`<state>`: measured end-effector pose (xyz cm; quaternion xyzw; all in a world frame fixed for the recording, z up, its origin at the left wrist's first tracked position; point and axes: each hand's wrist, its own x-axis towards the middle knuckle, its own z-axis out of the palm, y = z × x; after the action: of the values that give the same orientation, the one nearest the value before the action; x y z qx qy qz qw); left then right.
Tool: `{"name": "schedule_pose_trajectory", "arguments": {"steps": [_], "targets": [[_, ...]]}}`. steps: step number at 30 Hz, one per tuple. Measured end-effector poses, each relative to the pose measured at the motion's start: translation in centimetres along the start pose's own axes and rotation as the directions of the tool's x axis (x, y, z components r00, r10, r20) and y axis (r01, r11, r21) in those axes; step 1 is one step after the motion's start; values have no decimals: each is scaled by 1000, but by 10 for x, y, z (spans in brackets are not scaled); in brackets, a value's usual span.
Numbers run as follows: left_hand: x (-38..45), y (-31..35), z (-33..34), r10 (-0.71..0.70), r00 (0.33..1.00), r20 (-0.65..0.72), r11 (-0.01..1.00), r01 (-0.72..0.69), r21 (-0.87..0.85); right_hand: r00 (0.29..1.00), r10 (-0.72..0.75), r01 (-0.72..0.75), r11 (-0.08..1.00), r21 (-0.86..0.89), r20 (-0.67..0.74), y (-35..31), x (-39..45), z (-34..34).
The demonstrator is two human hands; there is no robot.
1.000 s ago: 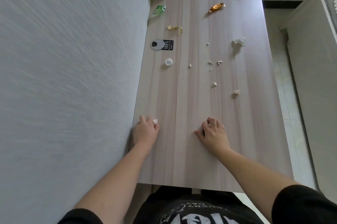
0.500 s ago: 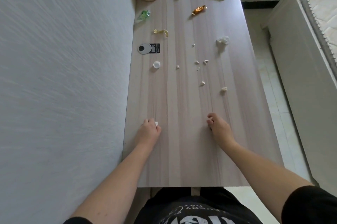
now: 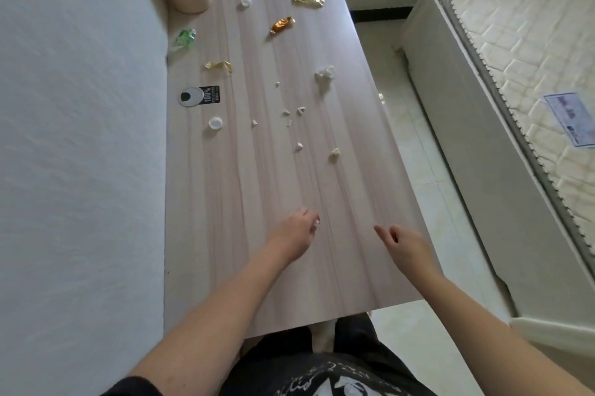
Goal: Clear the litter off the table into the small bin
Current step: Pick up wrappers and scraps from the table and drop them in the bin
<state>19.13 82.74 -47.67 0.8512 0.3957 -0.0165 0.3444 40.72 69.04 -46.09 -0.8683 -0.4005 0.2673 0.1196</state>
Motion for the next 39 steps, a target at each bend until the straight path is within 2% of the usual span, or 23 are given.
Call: {"name": "schedule_pose_trajectory", "arguments": {"steps": [5,8,10,13,16,20,28,31,35,39], "targets": [[5,64,-8,106,994,5,993,-106,50,1000,-6,7,997,72,-15,30,-21,-51],[8,108,-15,145,989,7,983,-145,110,1000,3,-2,964,267,0,62,-31,-89],[14,141,-16,170,985,-4,971,-167,173,1000,7,-8,950,313,4,89,-34,-113],[21,199,-1,270,962,-37,927,-250,279,999,31,-25,968,252,-20,143,-40,-141],[27,257,29,376,926,-46,883,-342,322,987,57,-30,984,177,-149,205,-46,-165],[35,331,78,430,902,-25,858,-400,322,950,103,-88,994,63,-294,276,-66,-204],[70,432,130,562,821,95,748,-554,365,878,117,-131,991,1,-464,352,-97,-261],[94,454,135,592,799,106,722,-584,370,865,126,-135,991,16,-485,366,-92,-271],[130,474,139,582,808,87,736,-569,367,875,101,-120,993,-10,-474,376,-73,-282],[173,483,136,549,836,-7,791,-516,328,928,82,-116,991,-72,-363,381,-34,-300]]}}
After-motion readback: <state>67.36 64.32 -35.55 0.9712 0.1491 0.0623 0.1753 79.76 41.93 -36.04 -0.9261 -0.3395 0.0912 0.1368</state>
